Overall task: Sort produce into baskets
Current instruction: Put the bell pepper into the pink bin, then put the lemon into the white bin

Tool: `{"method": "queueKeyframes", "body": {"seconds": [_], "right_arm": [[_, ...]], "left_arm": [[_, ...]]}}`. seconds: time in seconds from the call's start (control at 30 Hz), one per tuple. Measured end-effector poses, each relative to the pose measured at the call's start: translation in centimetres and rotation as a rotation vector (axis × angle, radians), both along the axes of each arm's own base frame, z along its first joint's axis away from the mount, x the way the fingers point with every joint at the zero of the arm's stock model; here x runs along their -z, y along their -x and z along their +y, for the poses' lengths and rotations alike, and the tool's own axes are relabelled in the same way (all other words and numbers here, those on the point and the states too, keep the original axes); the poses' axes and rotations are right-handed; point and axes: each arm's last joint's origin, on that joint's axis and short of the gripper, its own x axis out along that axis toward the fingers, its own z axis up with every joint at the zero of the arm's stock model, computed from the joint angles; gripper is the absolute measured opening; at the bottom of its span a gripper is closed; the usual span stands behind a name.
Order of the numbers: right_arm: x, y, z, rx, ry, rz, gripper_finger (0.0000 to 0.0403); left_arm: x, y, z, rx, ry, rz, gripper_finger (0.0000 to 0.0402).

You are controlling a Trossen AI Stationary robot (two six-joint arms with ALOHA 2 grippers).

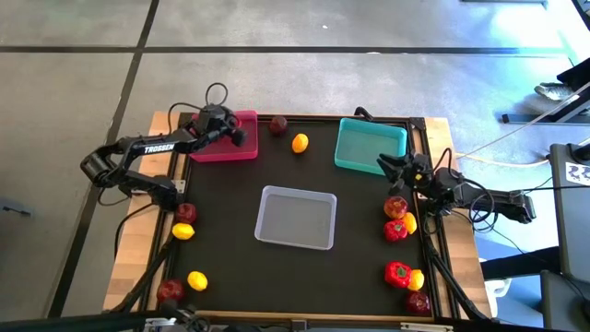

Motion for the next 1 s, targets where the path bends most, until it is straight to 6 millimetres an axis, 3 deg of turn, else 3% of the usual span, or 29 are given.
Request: {"method": "queueKeyframes", "body": {"seconds": [0.37, 0.73, 1.0], "right_arm": [[0.4, 0.0, 0.0, -0.001, -0.011, 0.040, 0.0115], [0.6, -0.1, 0.0, -0.001, -0.017, 0.053, 0.0115], [0.5, -0.1, 0.0, -0.003, -0.025, 0.047, 0.0115]], "left_arm": [[0.5, 1.1, 0.4, -0.046, 0.005, 0.004, 0.0026], [1.6, 0.8, 0.9, -0.034, 0.024, 0.039, 0.0084], [0.8, 0.7, 1.0, -0.027, -0.008, 0.025, 0.0119]]}}
